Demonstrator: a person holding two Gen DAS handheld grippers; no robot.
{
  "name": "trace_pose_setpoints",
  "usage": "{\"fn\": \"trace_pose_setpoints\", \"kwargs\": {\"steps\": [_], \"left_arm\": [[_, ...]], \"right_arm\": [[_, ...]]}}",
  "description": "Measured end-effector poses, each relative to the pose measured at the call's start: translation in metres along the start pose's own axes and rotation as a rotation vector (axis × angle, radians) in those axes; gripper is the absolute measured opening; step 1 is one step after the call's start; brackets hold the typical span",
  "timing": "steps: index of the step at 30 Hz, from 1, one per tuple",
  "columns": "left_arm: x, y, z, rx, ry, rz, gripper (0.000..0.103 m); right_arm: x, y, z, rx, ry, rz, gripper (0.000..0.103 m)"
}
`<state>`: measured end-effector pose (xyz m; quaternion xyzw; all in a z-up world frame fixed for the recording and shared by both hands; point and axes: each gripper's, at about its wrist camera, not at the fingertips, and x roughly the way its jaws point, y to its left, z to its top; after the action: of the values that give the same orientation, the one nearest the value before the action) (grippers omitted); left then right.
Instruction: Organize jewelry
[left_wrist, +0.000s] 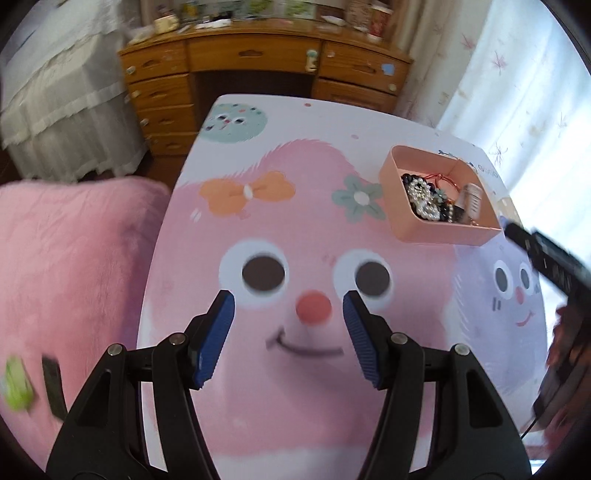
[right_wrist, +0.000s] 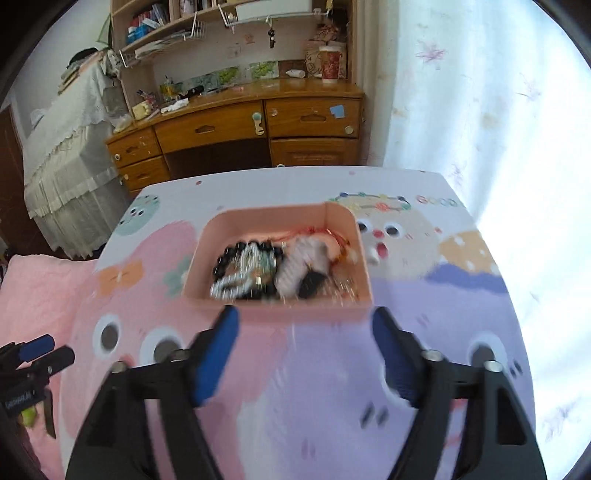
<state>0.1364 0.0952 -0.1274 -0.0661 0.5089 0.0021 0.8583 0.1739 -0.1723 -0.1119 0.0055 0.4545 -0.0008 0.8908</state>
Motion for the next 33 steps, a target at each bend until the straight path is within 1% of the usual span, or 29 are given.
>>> {"fn": "trace_pose_setpoints", "kwargs": {"steps": [2, 3, 4, 5, 6, 7, 8, 10, 12, 13, 15, 18, 20, 21, 22, 23, 24, 27, 29, 30, 31, 33], "left_arm": [[-0.019, -0.009, -0.019, -0.008, 0.021, 0.031, 0.058], [-0.03, -0.016, -0.029, 0.009, 0.043, 0.059, 0.058], [-0.041, -0.025, -0.039, 0.036, 0.067, 0.081, 0.058], [-0.05, -0.033, -0.047, 0.061, 0.085, 0.086, 0.058], [-0.061, -0.042, -0.056, 0.087, 0.105, 0.077, 0.058], [-0.073, -0.051, -0.065, 0.105, 0.125, 0.055, 0.06], [-0.081, -0.058, -0.073, 0.11, 0.138, 0.042, 0.065], [-0.101, -0.076, -0.089, 0.108, 0.16, 0.02, 0.071], [-0.116, -0.092, -0.097, 0.104, 0.184, 0.023, 0.072], [-0.124, -0.103, -0.1, 0.106, 0.186, 0.028, 0.072], [-0.138, -0.122, -0.101, 0.103, 0.167, 0.024, 0.073], [-0.161, -0.151, -0.097, 0.137, 0.112, -0.003, 0.074], [-0.18, -0.169, -0.095, 0.179, 0.039, 0.001, 0.076], [-0.188, -0.175, -0.095, 0.194, 0.0, 0.009, 0.078], [-0.196, -0.181, -0.096, 0.205, -0.037, 0.013, 0.082], [-0.202, -0.185, -0.098, 0.212, -0.065, 0.013, 0.082], [-0.206, -0.187, -0.102, 0.214, -0.079, 0.013, 0.082], [-0.21, -0.185, -0.11, 0.186, -0.081, 0.035, 0.083], [-0.211, -0.178, -0.113, 0.17, -0.078, 0.06, 0.083], [-0.214, -0.177, -0.114, 0.162, -0.086, 0.077, 0.084], [-0.215, -0.174, -0.114, 0.154, -0.098, 0.086, 0.088], [-0.223, -0.168, -0.114, 0.129, -0.131, 0.098, 0.1]], "right_arm": [[-0.025, -0.004, -0.026, -0.024, 0.035, 0.016, 0.082], [-0.041, -0.01, -0.042, -0.031, 0.062, 0.023, 0.084], [-0.051, -0.014, -0.052, -0.033, 0.079, 0.03, 0.089], [-0.067, -0.021, -0.068, -0.042, 0.11, 0.046, 0.092], [-0.079, -0.026, -0.079, -0.046, 0.129, 0.056, 0.096], [-0.094, -0.031, -0.093, -0.045, 0.151, 0.064, 0.098], [-0.109, -0.037, -0.106, -0.041, 0.171, 0.071, 0.098], [-0.133, -0.049, -0.126, -0.026, 0.19, 0.083, 0.1], [-0.162, -0.064, -0.142, 0.029, 0.195, 0.082, 0.102], [-0.17, -0.069, -0.144, 0.046, 0.194, 0.085, 0.102], [-0.194, -0.083, -0.147, 0.091, 0.188, 0.108, 0.102], [-0.224, -0.094, -0.135, 0.114, 0.152, 0.121, 0.102], [-0.244, -0.103, -0.123, 0.145, 0.118, 0.143, 0.102], [-0.252, -0.106, -0.119, 0.162, 0.111, 0.166, 0.102], [-0.257, -0.107, -0.116, 0.172, 0.111, 0.184, 0.102], [-0.26, -0.106, -0.112, 0.179, 0.115, 0.198, 0.103], [-0.263, -0.105, -0.11, 0.181, 0.117, 0.202, 0.103], [-0.269, -0.095, -0.116, 0.171, 0.115, 0.177, 0.103], [-0.269, -0.084, -0.119, 0.139, 0.132, 0.181, 0.103], [-0.272, -0.079, -0.118, 0.117, 0.127, 0.175, 0.103], [-0.275, -0.074, -0.116, 0.102, 0.11, 0.169, 0.103], [-0.278, -0.068, -0.113, 0.081, 0.078, 0.168, 0.103]]}}
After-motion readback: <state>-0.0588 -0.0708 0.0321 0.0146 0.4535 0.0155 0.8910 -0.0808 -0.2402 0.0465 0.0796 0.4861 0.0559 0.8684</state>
